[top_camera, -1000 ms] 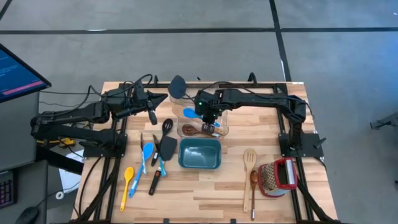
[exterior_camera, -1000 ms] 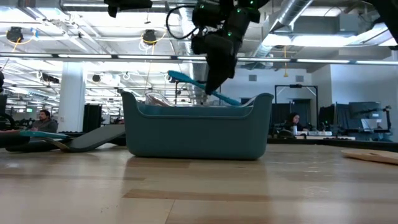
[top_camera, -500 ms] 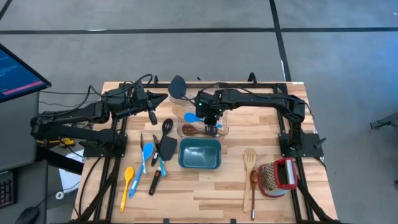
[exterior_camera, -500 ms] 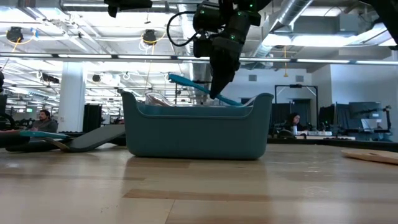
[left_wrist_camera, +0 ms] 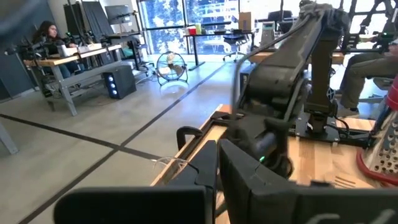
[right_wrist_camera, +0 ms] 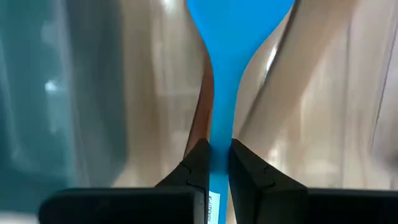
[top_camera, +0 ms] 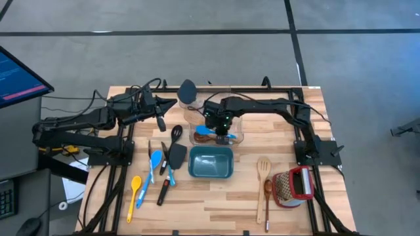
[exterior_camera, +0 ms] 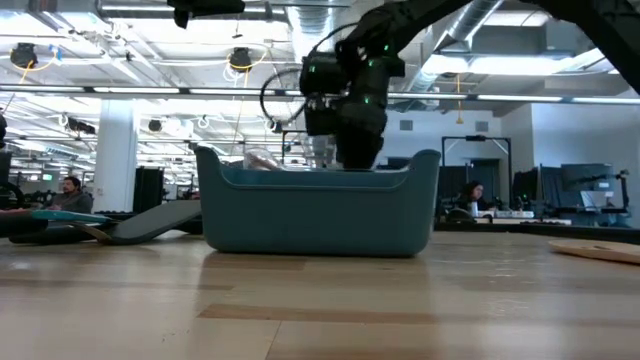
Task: Pick & Place Kitchen Items
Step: Put the right blue serving spoon into the bottom transparent bin, then put the patterned blue table knife into the blue bin
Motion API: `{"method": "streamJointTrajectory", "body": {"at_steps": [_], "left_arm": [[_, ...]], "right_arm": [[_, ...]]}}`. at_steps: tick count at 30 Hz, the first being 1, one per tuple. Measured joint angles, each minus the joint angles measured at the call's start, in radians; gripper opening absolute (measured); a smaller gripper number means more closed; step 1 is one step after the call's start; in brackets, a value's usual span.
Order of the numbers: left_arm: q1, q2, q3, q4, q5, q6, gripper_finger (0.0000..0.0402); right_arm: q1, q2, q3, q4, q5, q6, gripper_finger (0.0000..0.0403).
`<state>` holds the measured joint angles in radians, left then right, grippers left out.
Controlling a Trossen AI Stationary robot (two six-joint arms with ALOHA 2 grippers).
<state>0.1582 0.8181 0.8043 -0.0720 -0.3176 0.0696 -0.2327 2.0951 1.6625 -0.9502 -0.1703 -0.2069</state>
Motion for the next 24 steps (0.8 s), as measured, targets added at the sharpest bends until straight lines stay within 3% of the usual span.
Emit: {"method": "streamJointTrajectory", "body": {"at_steps": [9, 18, 24], "left_arm": [[0.0, 0.0, 0.0, 0.0, -0.001, 0.0, 0.0004], [0.0, 0.0, 0.0, 0.001, -0.005, 0.0, 0.0004], [0.0, 0.0, 0.0, 0.001, -0.005, 0.0, 0.0004]], "right_arm": [[0.003, 0.03, -0.003, -0.033, -0.016, -0.003, 0.0026], [0.003, 0.028, 0.012, -0.054, -0.015, -0.002, 0.0126], [0.003, 0.028, 0.118, -0.128, -0.015, -0.002, 0.0148]]}}
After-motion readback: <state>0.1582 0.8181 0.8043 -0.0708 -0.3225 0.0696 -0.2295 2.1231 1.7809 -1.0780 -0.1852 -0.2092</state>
